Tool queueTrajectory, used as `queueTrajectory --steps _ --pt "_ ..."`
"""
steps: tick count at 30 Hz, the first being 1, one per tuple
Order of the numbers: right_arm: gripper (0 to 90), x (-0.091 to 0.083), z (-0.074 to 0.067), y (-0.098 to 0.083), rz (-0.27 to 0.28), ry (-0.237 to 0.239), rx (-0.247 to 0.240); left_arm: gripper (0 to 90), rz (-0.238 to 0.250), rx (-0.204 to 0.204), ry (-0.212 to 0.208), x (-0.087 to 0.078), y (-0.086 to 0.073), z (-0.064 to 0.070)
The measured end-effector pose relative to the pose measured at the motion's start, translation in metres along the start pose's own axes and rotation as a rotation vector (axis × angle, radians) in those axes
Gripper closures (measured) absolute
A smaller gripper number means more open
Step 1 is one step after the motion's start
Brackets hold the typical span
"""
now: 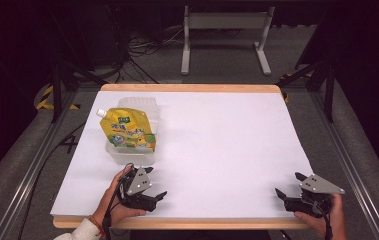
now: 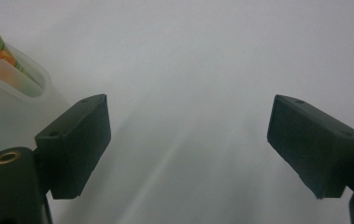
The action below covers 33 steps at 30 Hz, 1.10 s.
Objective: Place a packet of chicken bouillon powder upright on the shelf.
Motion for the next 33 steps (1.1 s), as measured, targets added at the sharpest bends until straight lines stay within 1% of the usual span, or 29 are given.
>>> queueTrajectory --steps 2,3,4,6,8,9,10,13,15,16,18,19,21,27,29,31,33 --pt "13.8 -0.0004 -0.0008 -0.0008 -0.002 0.002 0.006 13.9 0.004 -0.005 -0.003 0.0007 0.0002 0.0006" --pt "13.8 -0.0004 -0.0015 -0.0013 -0.004 0.0 0.006 13.8 0.002 0.001 -0.009 0.0016 0.0004 0.0007" --pt "13.7 -0.0005 -0.0028 -0.0014 -0.009 0.004 0.004 13.8 0.001 0.002 -0.013 0.0028 0.0005 0.0009" --pt "13.7 -0.0013 -0.0061 -0.0013 -0.014 -0.006 -0.013 13.6 0.003 0.0 -0.024 0.0039 0.0009 0.0007" --pt "13.7 -0.0017 -0.0077 -0.0012 -0.015 -0.003 -0.008 13.6 0.004 -0.008 -0.037 0.0048 0.001 0.0003" --pt "13.7 -0.0017 -0.0077 -0.0012 -0.015 -0.003 -0.008 13.4 0.004 -0.008 -0.037 0.0048 0.001 0.0003" --pt "13.7 -0.003 -0.0091 -0.0011 -0.018 -0.011 -0.016 13.4 0.003 0.001 -0.034 0.0056 0.0012 -0.0001" --pt "13.7 -0.0024 -0.0086 -0.0019 -0.021 -0.015 -0.014 13.4 0.001 -0.001 -0.037 0.0061 0.0012 -0.0002" --pt "13.6 -0.0016 -0.0085 -0.0027 -0.026 -0.014 -0.014 13.4 -0.002 0.0 -0.035 0.0077 0.0017 0.0006" --pt "13.6 -0.0015 -0.0086 -0.003 -0.026 -0.014 -0.018 13.4 -0.007 0.008 -0.04 0.0088 0.0023 0.001" --pt "13.6 -0.0016 -0.0085 -0.0032 -0.024 -0.014 -0.017 13.3 -0.009 0.014 -0.037 0.0091 0.0026 0.0013" --pt "13.6 -0.0017 -0.0083 -0.0033 -0.023 -0.016 -0.014 13.3 -0.009 0.007 -0.04 0.0097 0.0026 0.0026" --pt "13.5 -0.0025 -0.0078 -0.0035 -0.019 -0.019 -0.014 13.3 -0.013 0.016 -0.04 0.0097 0.0027 0.0028" --pt "13.4 -0.0019 -0.0096 -0.0025 -0.019 -0.018 -0.024 13.3 -0.013 0.021 -0.041 0.0092 0.0026 0.0035" --pt "13.4 -0.0023 -0.0093 -0.0026 -0.02 -0.015 -0.02 13.3 -0.015 0.019 -0.043 0.0094 0.0024 0.0035" --pt "13.4 -0.0027 -0.0085 -0.0026 -0.014 -0.008 -0.005 13.3 -0.017 0.022 -0.042 0.0097 0.0024 0.0035" --pt "13.4 -0.003 -0.0079 -0.0025 -0.012 -0.01 -0.002 13.3 -0.019 0.023 -0.046 0.01 0.0025 0.0035"
Point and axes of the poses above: each handheld gripper's, and its own axes: x roughly forward along the jaws, y roughly out of its top, z roughly to its right, the point moved 1 cm from there along x, roughly forward along the jaws, and after that the axes turned 7 degrees about -x, right-handed, at the moved point
